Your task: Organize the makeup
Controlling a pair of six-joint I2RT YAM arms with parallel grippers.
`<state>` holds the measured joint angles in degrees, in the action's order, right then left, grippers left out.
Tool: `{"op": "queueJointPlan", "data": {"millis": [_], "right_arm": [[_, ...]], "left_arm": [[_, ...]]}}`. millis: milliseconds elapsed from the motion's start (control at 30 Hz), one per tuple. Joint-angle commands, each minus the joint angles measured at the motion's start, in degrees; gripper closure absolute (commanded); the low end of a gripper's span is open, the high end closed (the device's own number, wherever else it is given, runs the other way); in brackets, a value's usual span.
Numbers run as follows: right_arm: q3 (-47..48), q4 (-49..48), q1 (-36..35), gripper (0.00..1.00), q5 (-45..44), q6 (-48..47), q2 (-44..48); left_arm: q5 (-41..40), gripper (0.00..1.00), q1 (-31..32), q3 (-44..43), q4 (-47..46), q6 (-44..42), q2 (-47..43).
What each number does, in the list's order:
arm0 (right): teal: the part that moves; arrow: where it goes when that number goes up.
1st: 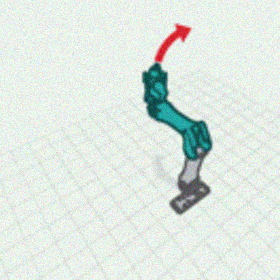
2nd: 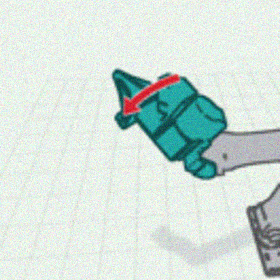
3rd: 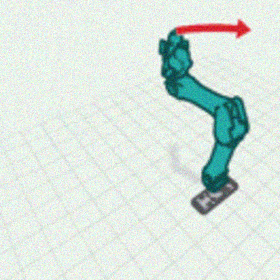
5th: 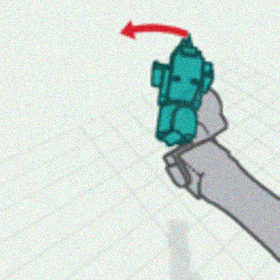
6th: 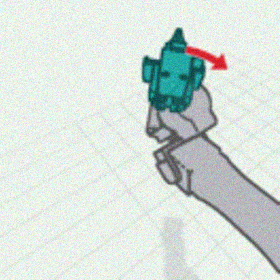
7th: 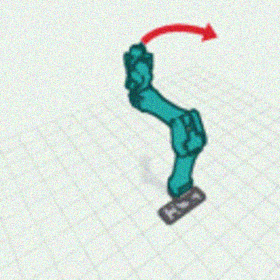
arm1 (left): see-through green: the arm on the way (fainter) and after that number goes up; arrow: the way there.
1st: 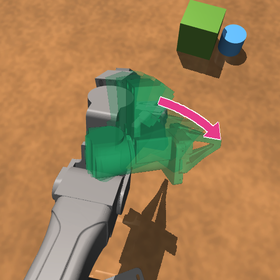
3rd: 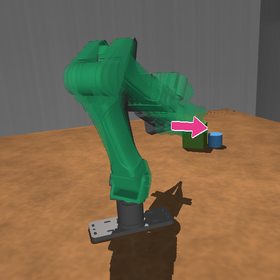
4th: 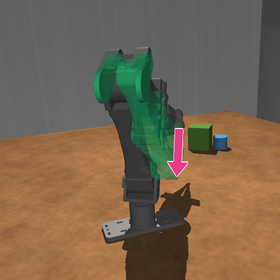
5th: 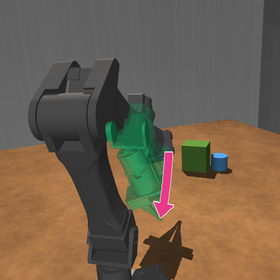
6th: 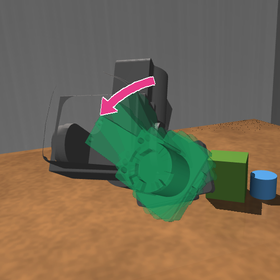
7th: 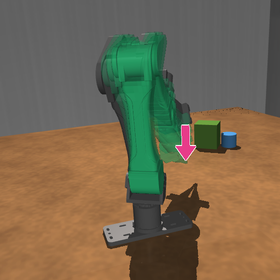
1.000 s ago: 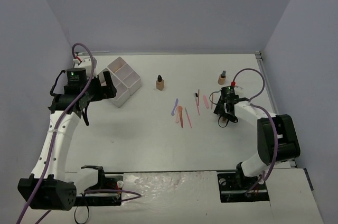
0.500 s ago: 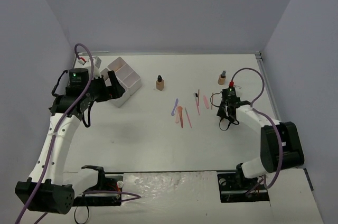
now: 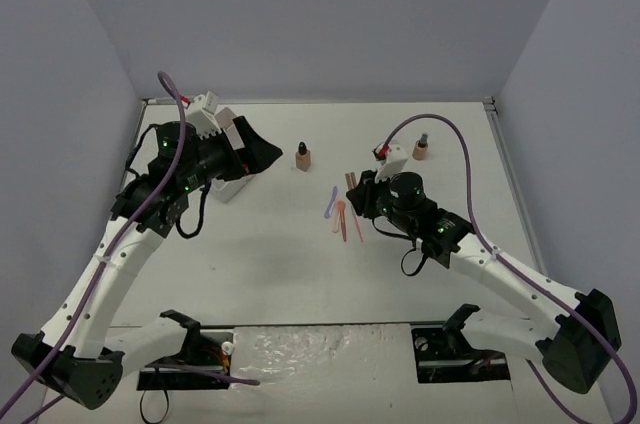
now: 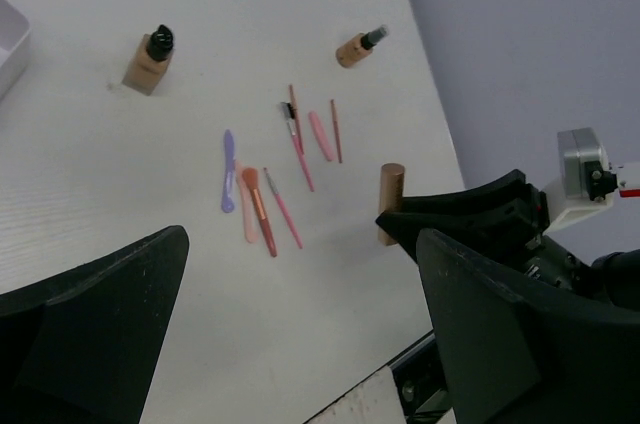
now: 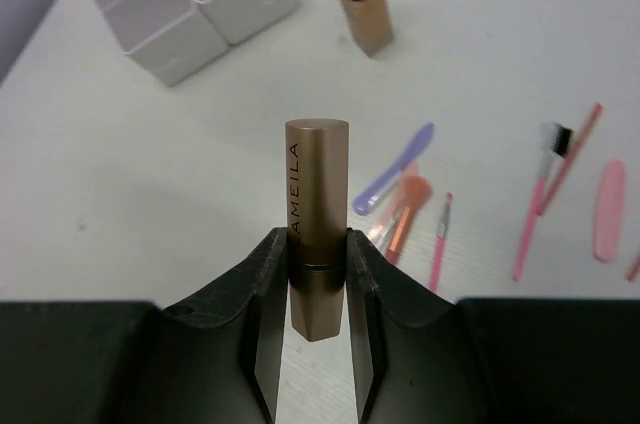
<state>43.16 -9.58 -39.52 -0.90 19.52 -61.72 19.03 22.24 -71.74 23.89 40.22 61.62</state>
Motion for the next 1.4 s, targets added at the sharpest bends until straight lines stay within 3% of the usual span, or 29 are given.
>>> {"op": "queueJointPlan", "data": {"millis": [0, 300, 733, 833, 1033, 1133, 1200, 1300, 1367], "right_arm": [[5.55, -10.64, -3.9, 1.0, 4.28, -2.64, 0.29], [9.02, -14.26, -5.83, 1.0, 8.44, -1.94, -1.45], [7.9, -17.09, -5.92, 1.0, 11.04, 0.7, -1.18], [7.6, -17.67, -5.92, 1.0, 11.14, 1.27, -0.99], [6.85, -18.02, -5.92, 0.94, 11.01, 1.92, -0.87], [6.8, -18.01, -5.9, 0.81, 10.63, 1.98, -0.89], [7.04, -17.38, -5.83, 0.66, 9.94, 1.74, -1.06], [7.56, -15.66, -5.83, 0.34, 8.93, 0.99, -1.62], [7.82, -14.17, -5.83, 0.19, 8.23, 0.54, -2.07]], "left_arm": [[-4.86, 0.04, 6.69, -4.34, -10.86, 5.03, 1.33], [-11.56, 0.15, 14.61, -6.03, -12.51, 5.07, 6.44], [-12.53, 0.31, 20.45, -6.95, -15.19, 5.04, 12.47], [-13.05, 0.41, 21.05, -6.62, -15.32, 5.04, 12.74], [-14.36, 0.88, 21.44, -6.75, -15.19, 3.65, 12.56], [-14.5, 1.0, 21.45, -6.54, -15.0, 2.82, 12.46], [-14.82, 1.0, 21.53, -6.28, -14.92, 2.06, 12.37], [-17.72, 1.0, 21.48, -4.83, -14.55, -1.92, 11.66], [-21.23, 1.0, 21.26, -4.14, -12.9, -5.98, 10.97]]}}
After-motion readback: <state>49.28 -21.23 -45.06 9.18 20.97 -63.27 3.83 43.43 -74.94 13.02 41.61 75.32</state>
